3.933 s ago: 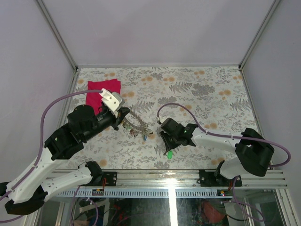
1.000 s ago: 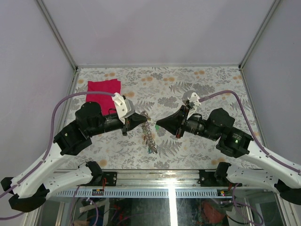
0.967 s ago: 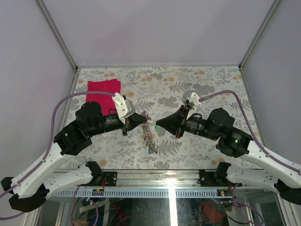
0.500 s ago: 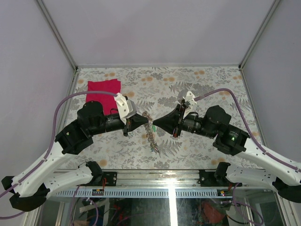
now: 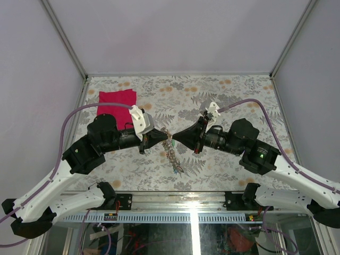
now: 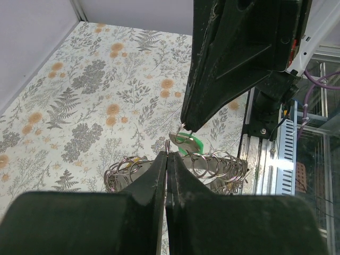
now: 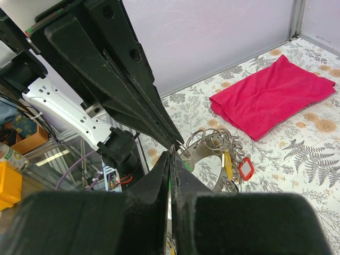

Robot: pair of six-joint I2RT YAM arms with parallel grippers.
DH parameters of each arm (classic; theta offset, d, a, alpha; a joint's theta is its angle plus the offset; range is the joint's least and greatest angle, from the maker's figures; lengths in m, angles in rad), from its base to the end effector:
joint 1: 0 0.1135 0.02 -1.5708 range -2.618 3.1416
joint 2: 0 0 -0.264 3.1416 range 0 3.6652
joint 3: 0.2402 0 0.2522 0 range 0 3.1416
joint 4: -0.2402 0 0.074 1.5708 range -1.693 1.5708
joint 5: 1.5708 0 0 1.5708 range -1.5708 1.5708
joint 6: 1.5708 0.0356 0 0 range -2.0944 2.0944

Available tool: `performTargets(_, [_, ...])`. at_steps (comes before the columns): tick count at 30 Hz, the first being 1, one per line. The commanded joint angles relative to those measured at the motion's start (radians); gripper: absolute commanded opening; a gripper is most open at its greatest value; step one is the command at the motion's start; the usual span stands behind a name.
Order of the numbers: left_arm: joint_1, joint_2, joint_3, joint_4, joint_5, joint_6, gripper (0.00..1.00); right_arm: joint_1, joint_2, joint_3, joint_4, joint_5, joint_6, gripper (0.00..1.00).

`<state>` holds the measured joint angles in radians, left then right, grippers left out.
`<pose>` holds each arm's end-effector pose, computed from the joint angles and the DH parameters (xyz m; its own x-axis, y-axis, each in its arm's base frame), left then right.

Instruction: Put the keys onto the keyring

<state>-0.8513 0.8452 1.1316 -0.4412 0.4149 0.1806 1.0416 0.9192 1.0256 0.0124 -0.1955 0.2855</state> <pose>0.1000 -0.1359 0.4213 0.0708 0.1686 -0.9831 0.9536 0.2778 0.1163 0.0977 0.1807 0.4220 -0.2085 0.1908 -0.9592 -0.9228 0.2866 0.2576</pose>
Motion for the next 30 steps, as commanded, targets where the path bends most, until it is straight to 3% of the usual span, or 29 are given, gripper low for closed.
performTargets(1, [-0.003,-0.015,0.025,0.128,0.025,0.001,0.00,0.003,0.000,0.044,0.053,0.046,0.012,0.00])
performTargets(30, [-0.003,-0.025,0.027,0.128,0.017,0.003,0.00,0.004,0.010,0.036,-0.012,0.148,0.053,0.00])
